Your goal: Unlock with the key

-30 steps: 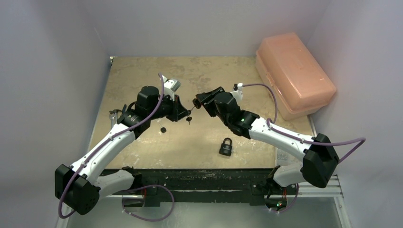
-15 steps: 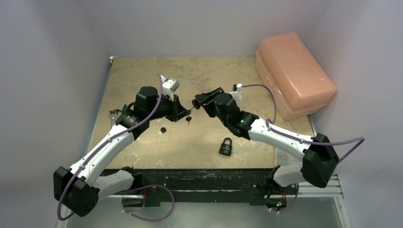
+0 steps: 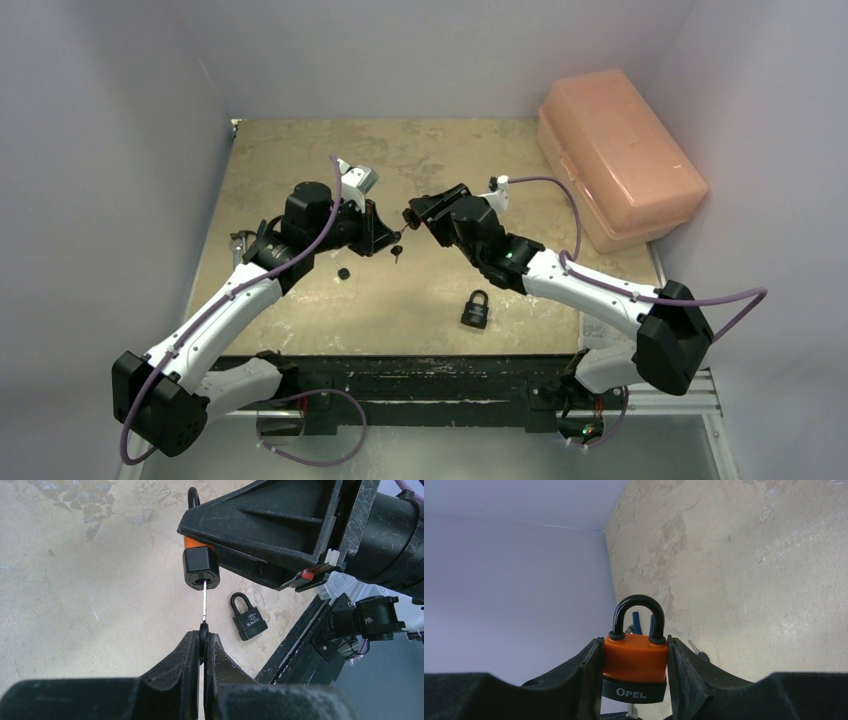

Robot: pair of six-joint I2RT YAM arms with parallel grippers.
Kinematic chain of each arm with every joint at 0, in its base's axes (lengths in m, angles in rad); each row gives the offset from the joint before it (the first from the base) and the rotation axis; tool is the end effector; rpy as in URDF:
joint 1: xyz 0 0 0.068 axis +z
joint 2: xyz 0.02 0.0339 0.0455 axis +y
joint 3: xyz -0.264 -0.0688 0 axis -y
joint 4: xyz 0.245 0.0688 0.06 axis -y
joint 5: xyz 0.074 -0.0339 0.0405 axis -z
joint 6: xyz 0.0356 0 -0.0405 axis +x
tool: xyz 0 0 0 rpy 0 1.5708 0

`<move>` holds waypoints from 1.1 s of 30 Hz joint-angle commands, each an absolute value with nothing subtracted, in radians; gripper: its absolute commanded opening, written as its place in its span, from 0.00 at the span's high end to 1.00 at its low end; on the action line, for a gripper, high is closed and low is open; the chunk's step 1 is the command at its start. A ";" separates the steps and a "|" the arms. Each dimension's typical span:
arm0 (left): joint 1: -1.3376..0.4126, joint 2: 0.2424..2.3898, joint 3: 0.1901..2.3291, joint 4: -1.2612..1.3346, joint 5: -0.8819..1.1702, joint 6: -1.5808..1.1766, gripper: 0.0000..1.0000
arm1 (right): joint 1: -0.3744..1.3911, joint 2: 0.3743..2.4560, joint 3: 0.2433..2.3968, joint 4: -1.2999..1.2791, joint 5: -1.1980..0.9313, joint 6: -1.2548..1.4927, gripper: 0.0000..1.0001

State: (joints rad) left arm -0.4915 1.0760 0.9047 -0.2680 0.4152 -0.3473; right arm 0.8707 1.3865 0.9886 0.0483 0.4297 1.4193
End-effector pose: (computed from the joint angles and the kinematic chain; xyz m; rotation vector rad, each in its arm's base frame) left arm 0.2072 -0.1272 0.3179 0.4277 2.0563 -0.9388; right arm 0.2179 0.2357 0.2970 0.8500 1.8738 1.1130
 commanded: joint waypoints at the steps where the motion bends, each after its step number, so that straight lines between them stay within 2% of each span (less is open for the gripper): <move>1: -0.492 1.062 0.908 -0.233 0.414 -0.328 1.00 | 0.881 1.368 0.990 0.150 0.430 1.405 1.00; 33: -0.471 1.046 0.910 -0.247 0.366 -0.334 1.00 | 0.906 1.382 0.946 0.255 0.380 1.370 1.00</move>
State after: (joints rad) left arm -0.4858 1.0660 0.9047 -0.2790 0.3847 -0.3473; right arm 0.8883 1.3876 0.9421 0.1585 0.4156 1.3762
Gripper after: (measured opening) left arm 0.053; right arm 0.494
